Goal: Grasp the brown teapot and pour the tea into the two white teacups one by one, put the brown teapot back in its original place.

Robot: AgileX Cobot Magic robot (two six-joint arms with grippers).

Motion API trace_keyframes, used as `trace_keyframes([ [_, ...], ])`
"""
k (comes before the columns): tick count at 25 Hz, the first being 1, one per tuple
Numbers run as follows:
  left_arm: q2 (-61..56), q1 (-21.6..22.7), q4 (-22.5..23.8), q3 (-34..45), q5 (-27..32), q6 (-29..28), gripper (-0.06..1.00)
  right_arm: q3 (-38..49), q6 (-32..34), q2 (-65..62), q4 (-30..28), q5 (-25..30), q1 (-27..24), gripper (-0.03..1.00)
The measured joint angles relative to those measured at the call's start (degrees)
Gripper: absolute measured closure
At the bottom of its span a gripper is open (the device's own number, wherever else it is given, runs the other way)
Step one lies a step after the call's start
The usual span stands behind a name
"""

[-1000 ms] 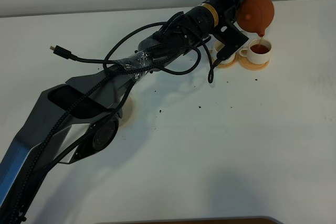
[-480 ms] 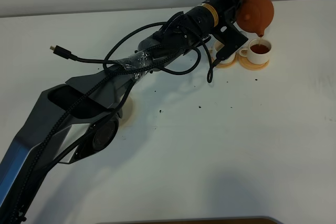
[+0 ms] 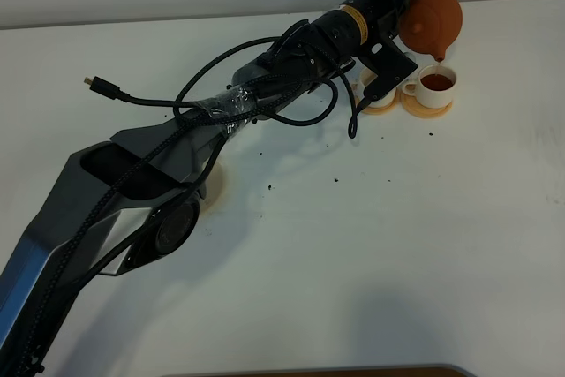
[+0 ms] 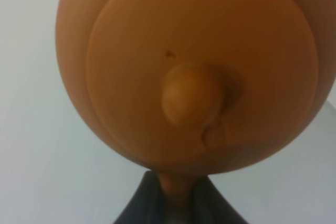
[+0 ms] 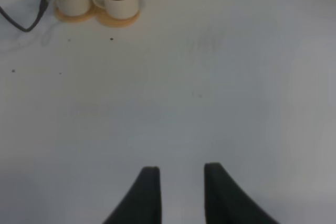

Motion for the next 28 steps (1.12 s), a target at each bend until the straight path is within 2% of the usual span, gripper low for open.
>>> trace_keyframes([
  [28,0.0,0.0,1.1,0.0,-0.4,0.2,0.80,0.0,0.0,0.0,0.0,0.0,0.0,0.73],
])
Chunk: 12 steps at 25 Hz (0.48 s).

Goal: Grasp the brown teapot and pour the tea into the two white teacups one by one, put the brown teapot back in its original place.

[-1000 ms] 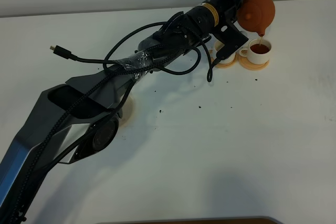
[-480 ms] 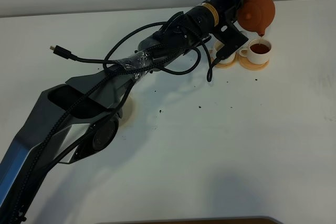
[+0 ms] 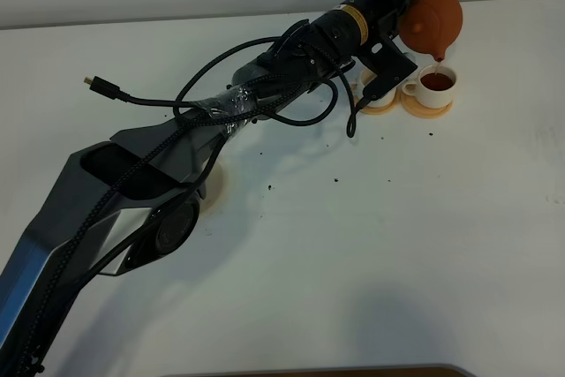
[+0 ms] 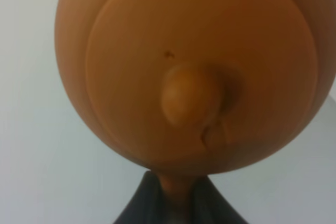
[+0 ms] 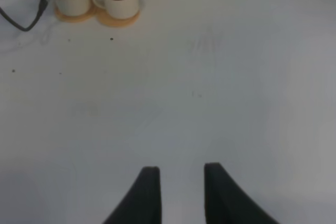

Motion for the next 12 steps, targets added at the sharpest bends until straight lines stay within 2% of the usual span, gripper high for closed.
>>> trace_keyframes([
  [12,0.0,0.0,0.3,0.0,0.0,0.0,0.80,0.0,0.0,0.0,0.0,0.0,0.0,0.73],
])
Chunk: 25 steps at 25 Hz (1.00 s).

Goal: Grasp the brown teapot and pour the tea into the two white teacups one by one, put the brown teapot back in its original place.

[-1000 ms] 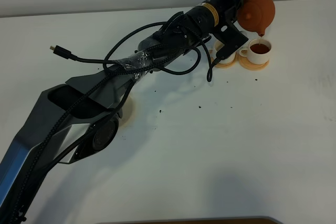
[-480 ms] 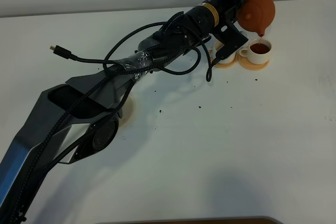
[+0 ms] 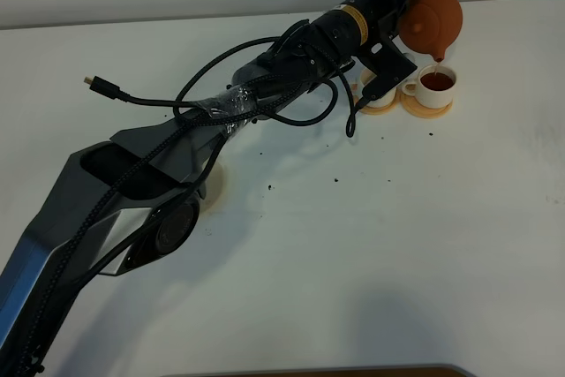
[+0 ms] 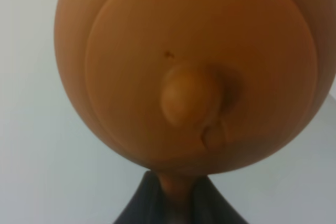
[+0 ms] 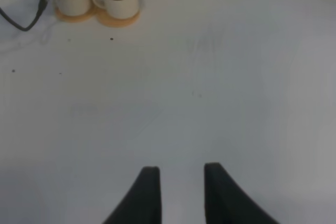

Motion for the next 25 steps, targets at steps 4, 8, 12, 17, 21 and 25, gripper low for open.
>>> trace_keyframes([
  [4,0.0,0.0,0.0,0.0,0.0,0.0,0.80,0.0,0.0,0.0,0.0,0.0,0.0,0.73],
  [8,0.0,0.0,0.0,0.0,0.1,-1.5,0.80,0.0,0.0,0.0,0.0,0.0,0.0,0.73],
  [12,0.0,0.0,-0.1,0.0,0.9,-5.4,0.80,0.0,0.0,0.0,0.0,0.0,0.0,0.73],
  [17,0.0,0.0,-0.1,0.0,2.0,-10.2,0.80,0.0,0.0,0.0,0.0,0.0,0.0,0.73],
  [21,0.0,0.0,-0.1,0.0,3.7,-14.6,0.80,0.0,0.0,0.0,0.0,0.0,0.0,0.73],
  [25,0.0,0.0,-0.1,0.0,4.5,-19.8,0.80,0.0,0.0,0.0,0.0,0.0,0.0,0.73],
])
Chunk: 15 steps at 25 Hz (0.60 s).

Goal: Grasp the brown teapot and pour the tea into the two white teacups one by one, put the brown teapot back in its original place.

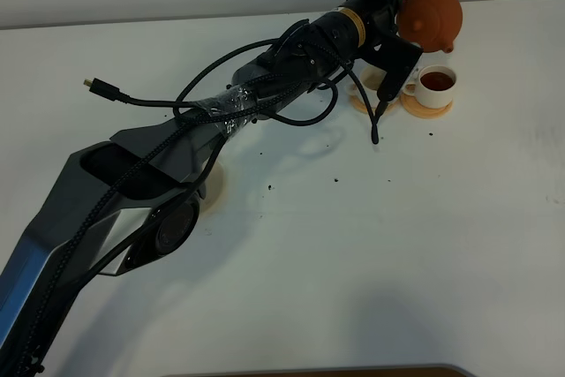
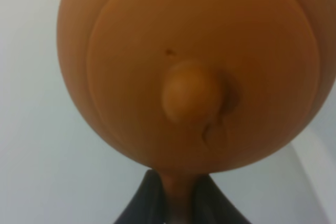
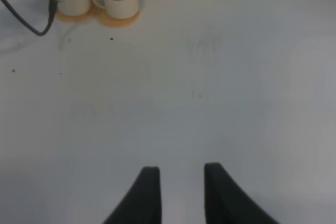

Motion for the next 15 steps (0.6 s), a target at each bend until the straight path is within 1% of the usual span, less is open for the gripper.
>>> trace_keyframes([
  [2,-0.2,0.0,0.0,0.0,2.1,-2.3,0.80,0.0,0.0,0.0,0.0,0.0,0.0,0.73],
  [7,-2.5,0.0,0.0,0.1,9.6,-9.2,0.80,0.0,0.0,0.0,0.0,0.0,0.0,0.73],
  [12,-5.5,0.0,-0.2,0.1,12.9,-15.6,0.80,0.0,0.0,0.0,0.0,0.0,0.0,0.73],
  [15,-6.8,-0.3,-1.6,0.1,18.0,-19.1,0.80,0.0,0.0,0.0,0.0,0.0,0.0,0.73],
])
